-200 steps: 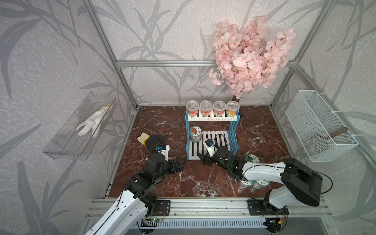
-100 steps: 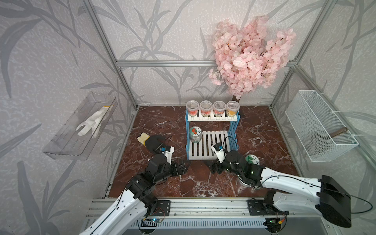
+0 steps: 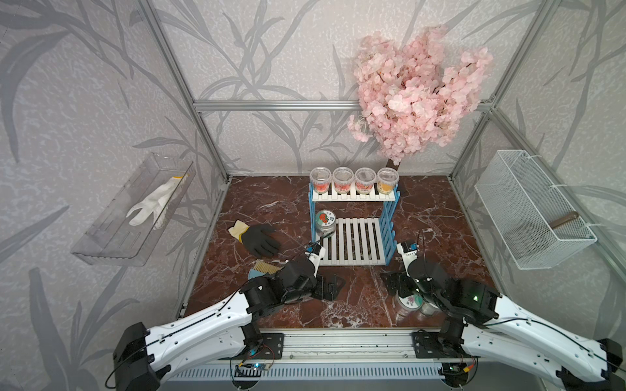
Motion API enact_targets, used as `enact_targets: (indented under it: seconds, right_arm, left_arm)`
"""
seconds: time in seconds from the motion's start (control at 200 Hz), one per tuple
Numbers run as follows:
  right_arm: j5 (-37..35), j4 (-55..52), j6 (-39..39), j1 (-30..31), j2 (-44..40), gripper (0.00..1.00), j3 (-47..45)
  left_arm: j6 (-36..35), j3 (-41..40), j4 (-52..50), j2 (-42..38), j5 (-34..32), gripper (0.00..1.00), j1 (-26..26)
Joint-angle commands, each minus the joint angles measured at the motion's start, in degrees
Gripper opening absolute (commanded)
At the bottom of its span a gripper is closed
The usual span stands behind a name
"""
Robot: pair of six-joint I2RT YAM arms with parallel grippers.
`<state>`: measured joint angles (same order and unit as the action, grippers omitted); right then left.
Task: Place the seed container on the shelf
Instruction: Move the seed jar to the center of the board.
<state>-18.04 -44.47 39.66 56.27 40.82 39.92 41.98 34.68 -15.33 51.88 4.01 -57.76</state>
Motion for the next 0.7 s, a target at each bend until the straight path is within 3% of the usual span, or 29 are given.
enact_targets:
  seconds: [0.0,0.28,0.695]
  right_arm:
    - [-1.9,-11.8,8.7,0.1,0.0,0.92,1.7]
    - [-5.5,-22.3,14.7,0.5,5.8,0.97,7.0]
    - [-0.1,-16.3,16.1,0.4,9.5,0.97,2.3]
  left_arm:
    - [-1.1,2.0,4.8,2.2,-2.7,1.00,-1.6]
    - [-1.8,3.6,7.1,7.9,-2.5,1.00,-2.7]
    - [-3.0,6.4,8.0,13.5,-1.2,1.00,-2.7]
